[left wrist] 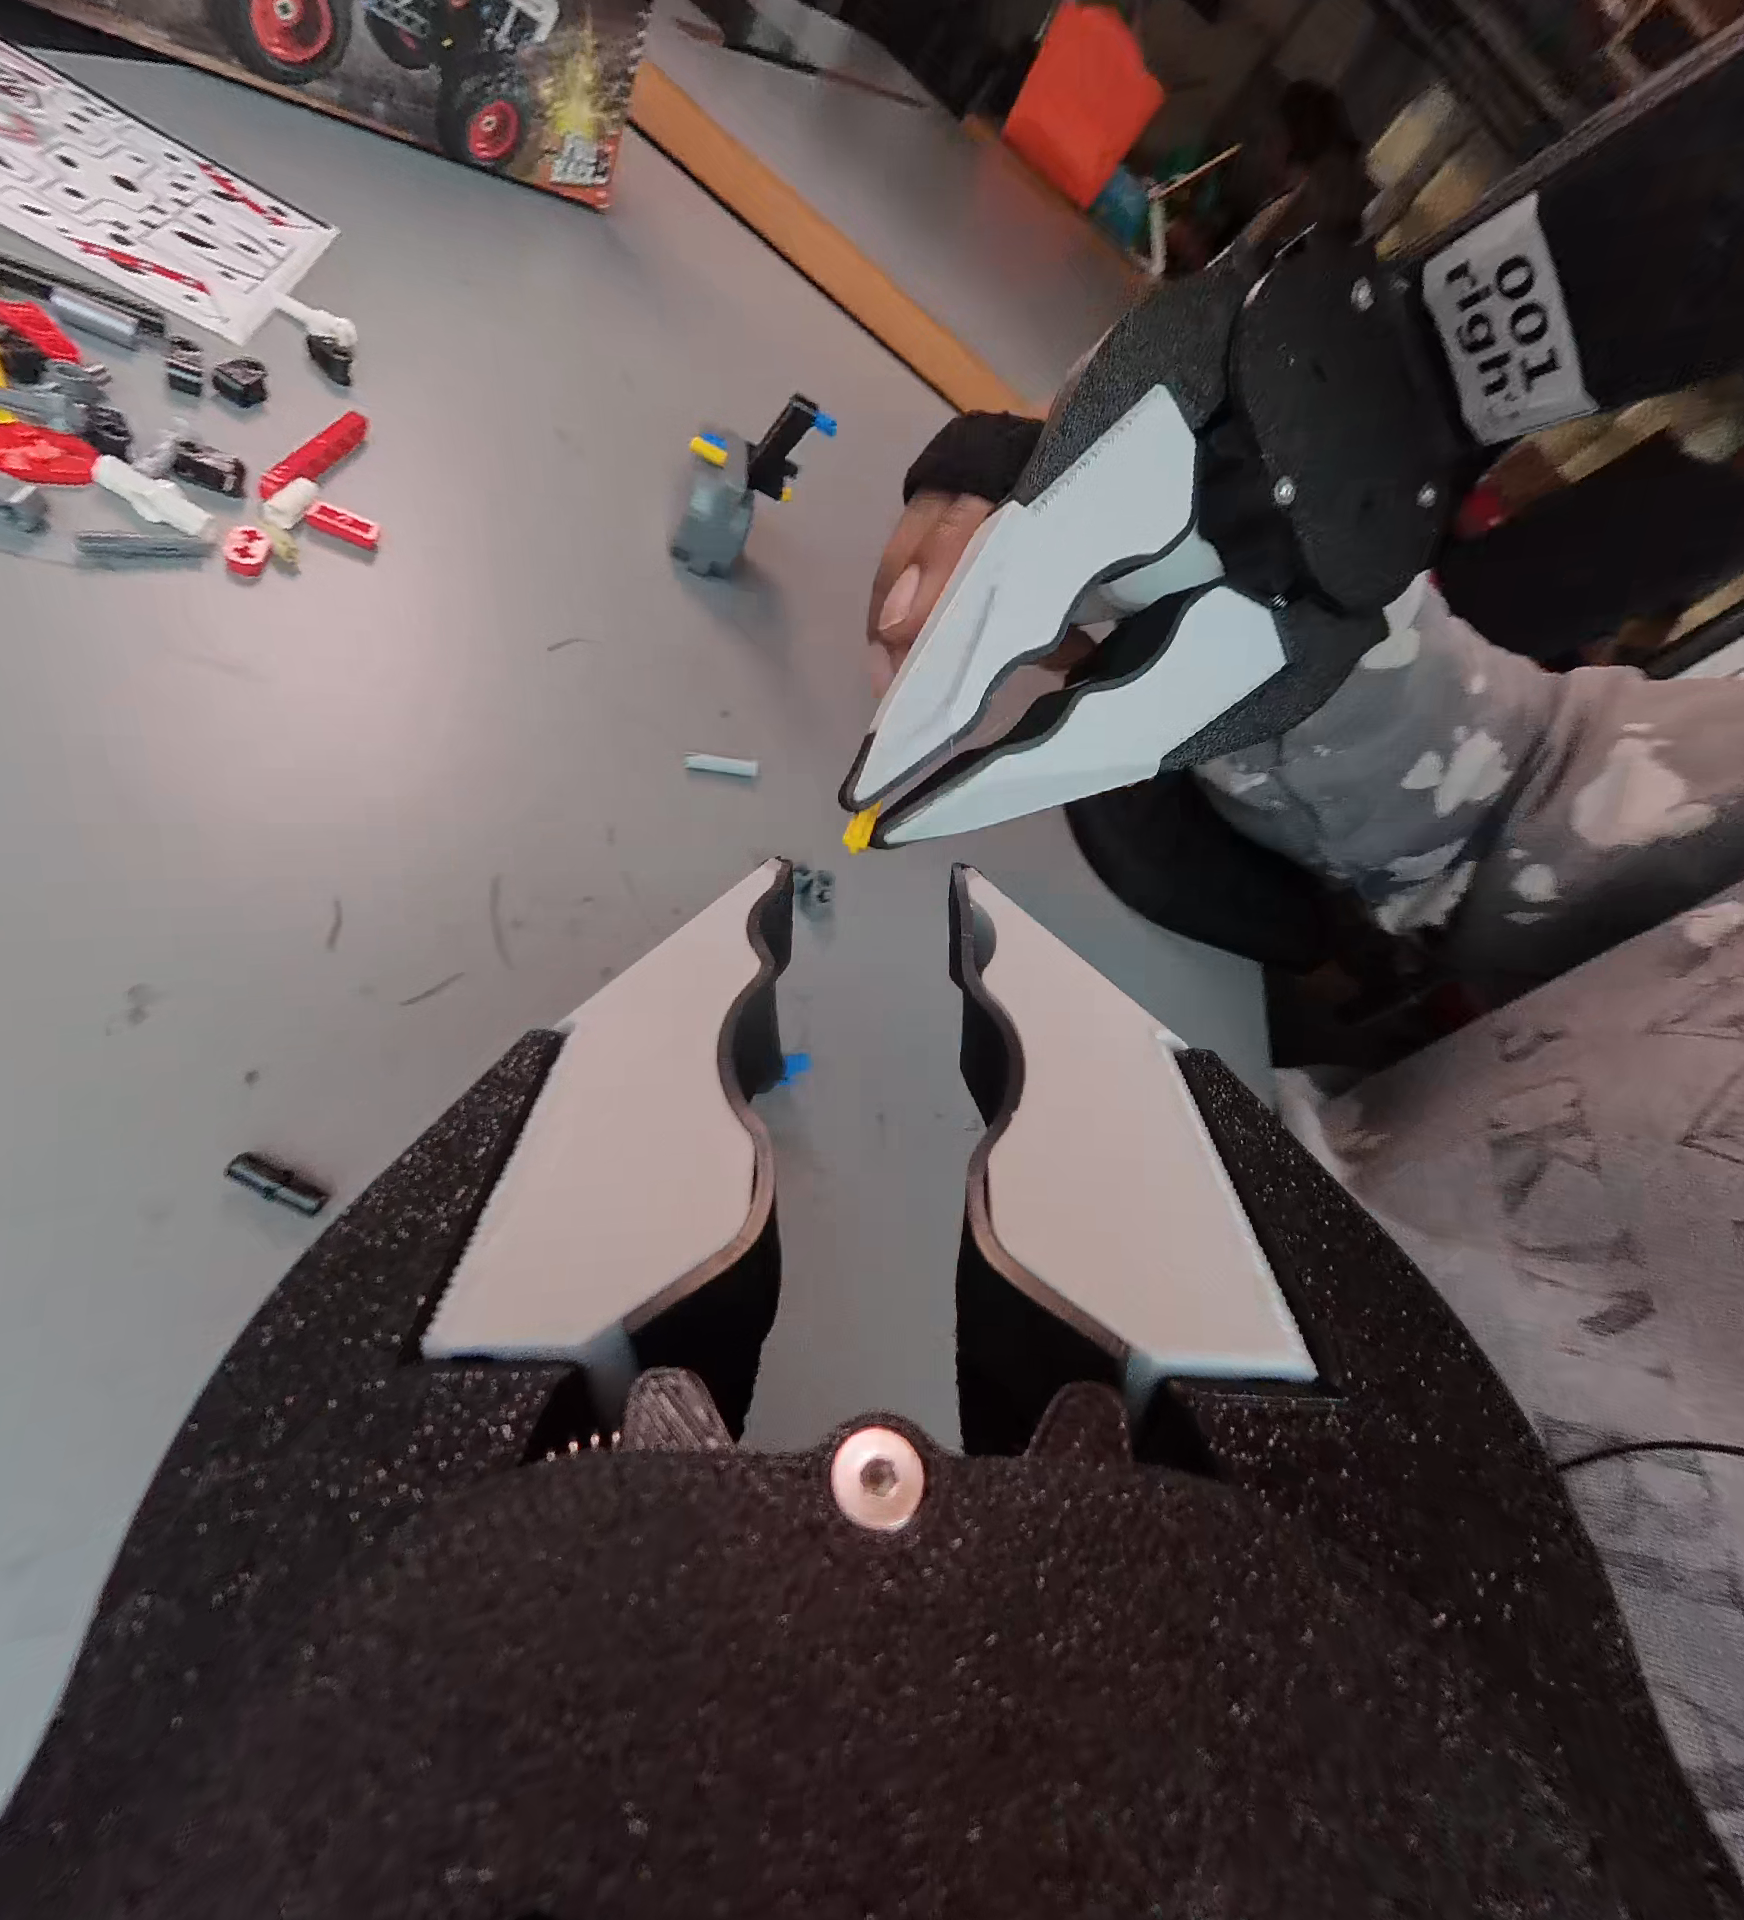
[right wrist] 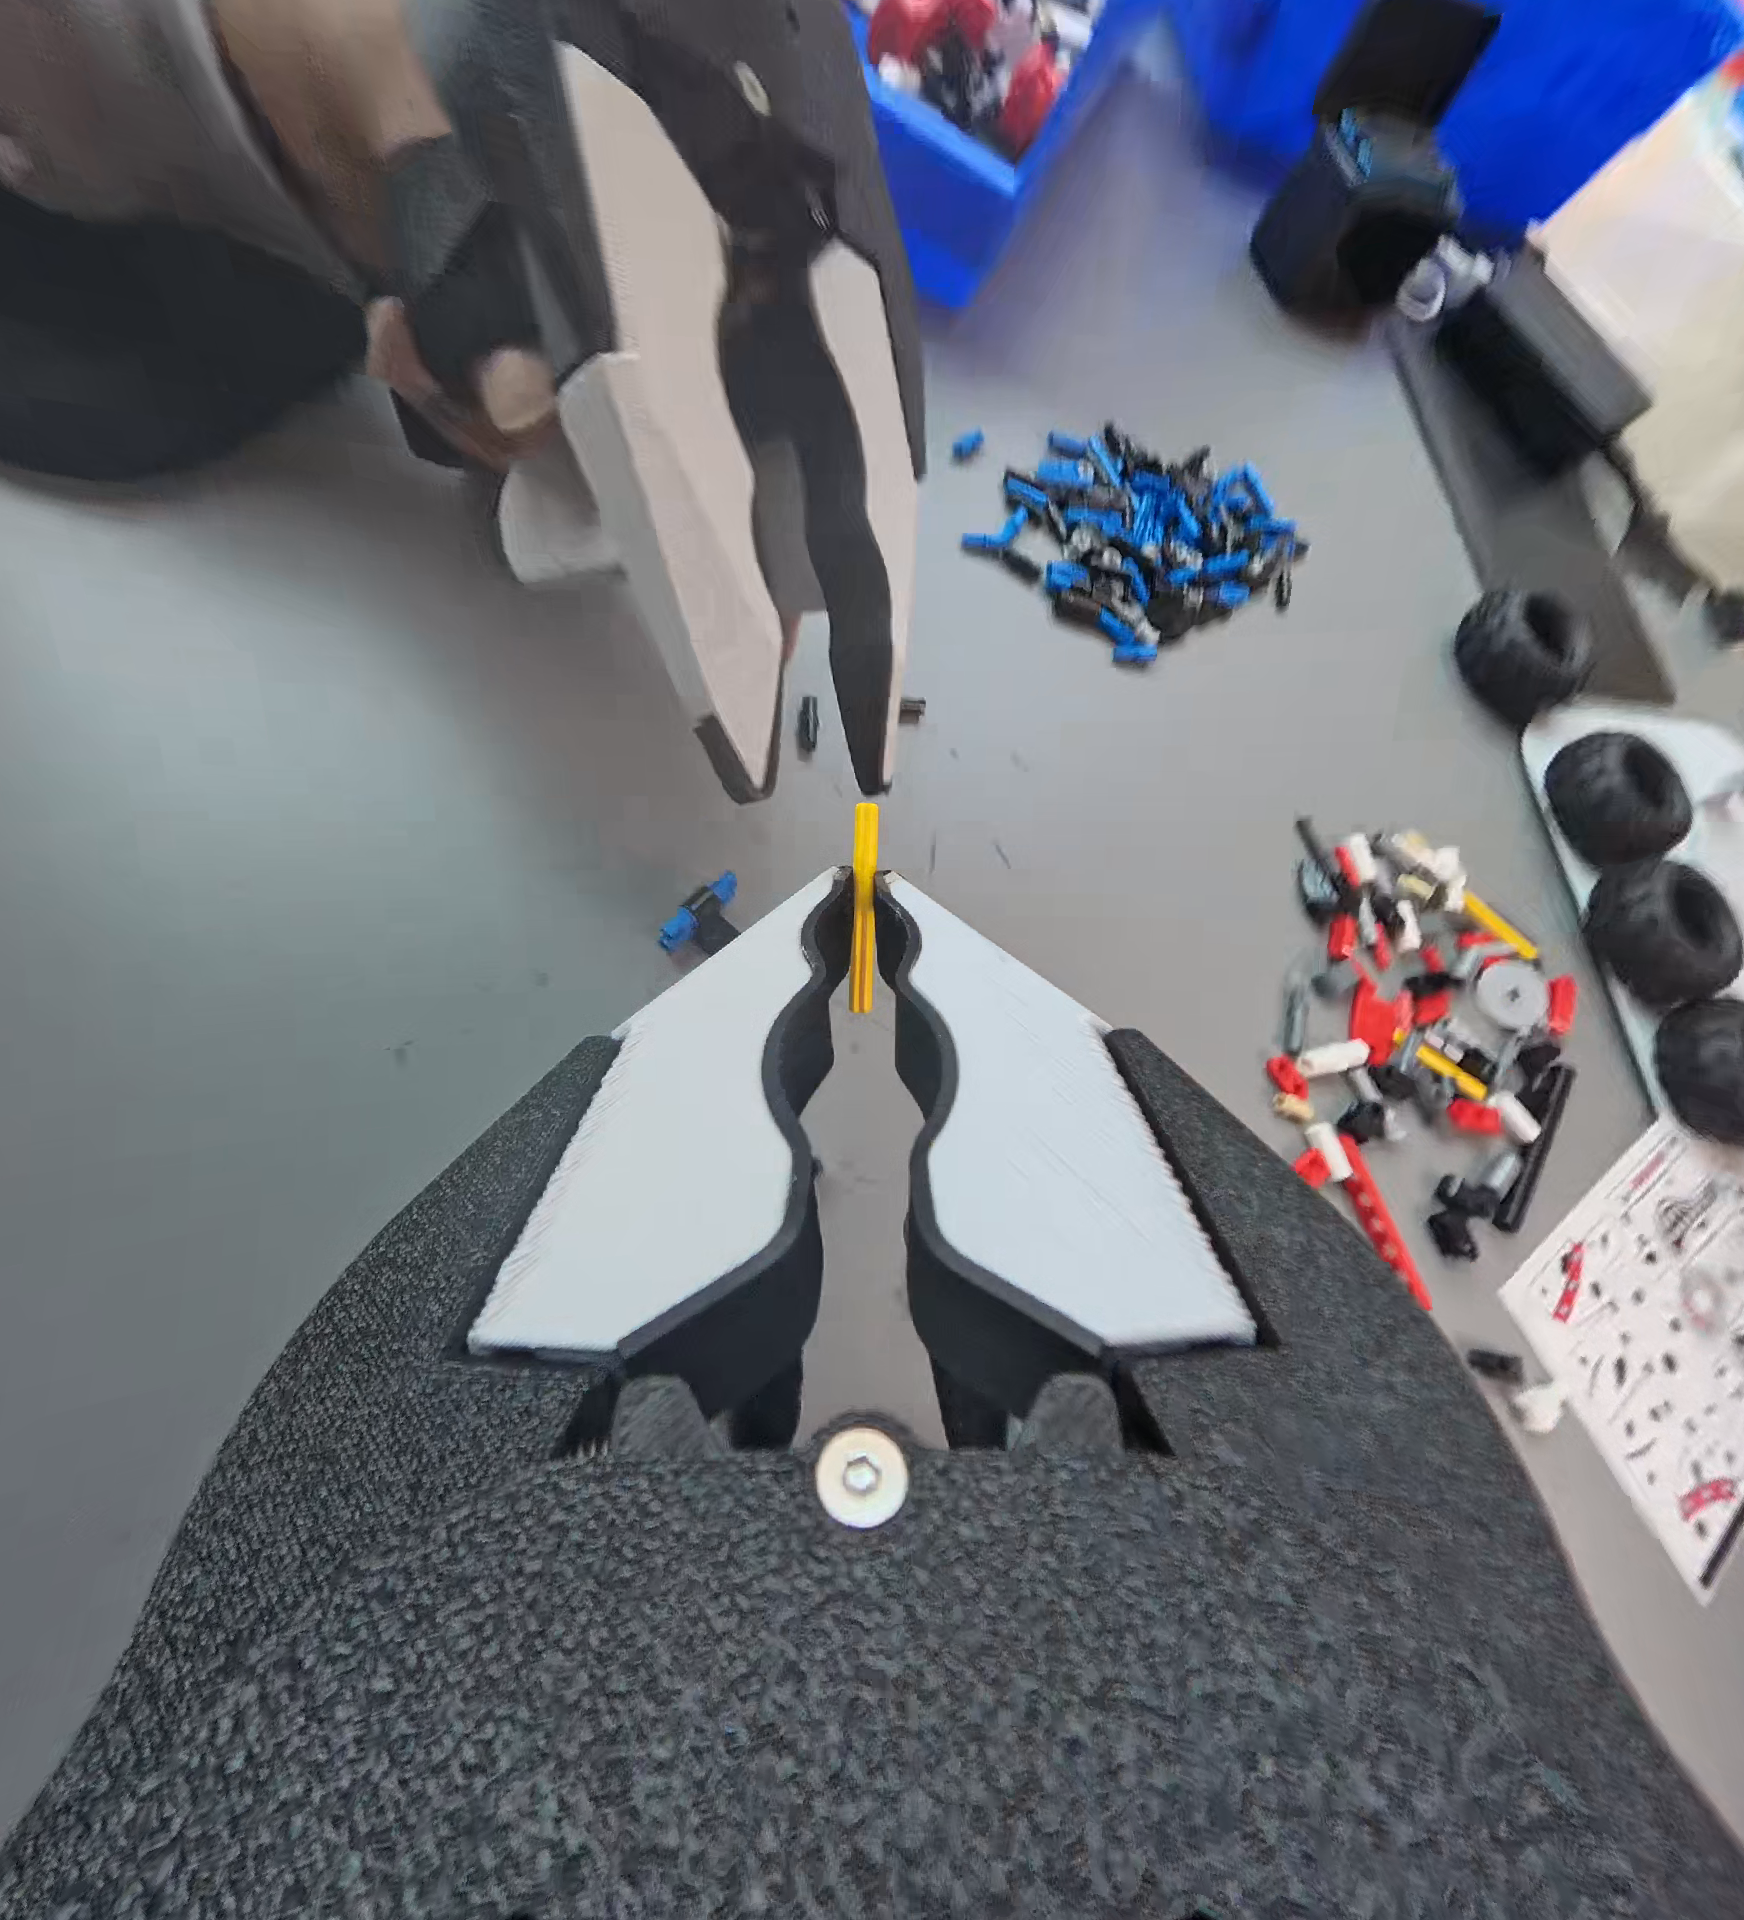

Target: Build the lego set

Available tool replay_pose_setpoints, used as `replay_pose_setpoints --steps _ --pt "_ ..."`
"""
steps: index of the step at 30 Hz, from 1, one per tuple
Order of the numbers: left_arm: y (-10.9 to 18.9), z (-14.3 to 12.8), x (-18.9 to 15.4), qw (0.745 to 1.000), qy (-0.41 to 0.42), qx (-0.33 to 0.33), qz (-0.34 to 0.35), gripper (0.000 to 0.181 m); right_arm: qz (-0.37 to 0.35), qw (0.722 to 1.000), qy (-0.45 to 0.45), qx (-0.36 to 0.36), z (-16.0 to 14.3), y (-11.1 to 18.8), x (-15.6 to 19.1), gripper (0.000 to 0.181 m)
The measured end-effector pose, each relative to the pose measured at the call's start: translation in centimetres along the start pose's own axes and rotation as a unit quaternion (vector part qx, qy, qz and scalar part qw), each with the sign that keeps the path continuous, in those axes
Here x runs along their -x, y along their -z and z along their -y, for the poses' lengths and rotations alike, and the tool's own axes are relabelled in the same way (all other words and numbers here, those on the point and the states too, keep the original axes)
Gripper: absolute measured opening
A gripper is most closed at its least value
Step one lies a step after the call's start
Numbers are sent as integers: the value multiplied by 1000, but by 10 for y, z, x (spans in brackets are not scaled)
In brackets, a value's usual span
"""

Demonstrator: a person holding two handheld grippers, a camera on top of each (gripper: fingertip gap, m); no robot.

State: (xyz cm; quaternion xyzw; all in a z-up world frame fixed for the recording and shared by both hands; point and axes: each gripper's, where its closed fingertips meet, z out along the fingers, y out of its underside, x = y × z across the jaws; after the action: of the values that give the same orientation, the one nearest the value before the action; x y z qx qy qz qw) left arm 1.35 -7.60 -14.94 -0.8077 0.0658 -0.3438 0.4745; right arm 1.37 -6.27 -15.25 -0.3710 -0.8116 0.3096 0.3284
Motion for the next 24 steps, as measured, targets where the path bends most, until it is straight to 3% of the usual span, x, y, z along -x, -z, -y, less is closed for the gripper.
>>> replay_pose_setpoints --steps 1,9,14,19,24 --pt "1 3 -9 999 14 -10 -33 29 0 1000 23 -14 8 5 5 4" --pt "2 7 -28 995 27 -24 -93 6 -26 993 110 -38 25 14 19 4" --pt "9 16 -38 989 47 -48 -134 3 -43 990 114 -73 36 23 20 4" --pt "26 33 -58 962 115 -87 -233 3 -46 980 46 -190 57 57 22 26" --pt "22 30 -73 939 166 -70 -295 3 -95 970 103 -197 59 60 31 21"
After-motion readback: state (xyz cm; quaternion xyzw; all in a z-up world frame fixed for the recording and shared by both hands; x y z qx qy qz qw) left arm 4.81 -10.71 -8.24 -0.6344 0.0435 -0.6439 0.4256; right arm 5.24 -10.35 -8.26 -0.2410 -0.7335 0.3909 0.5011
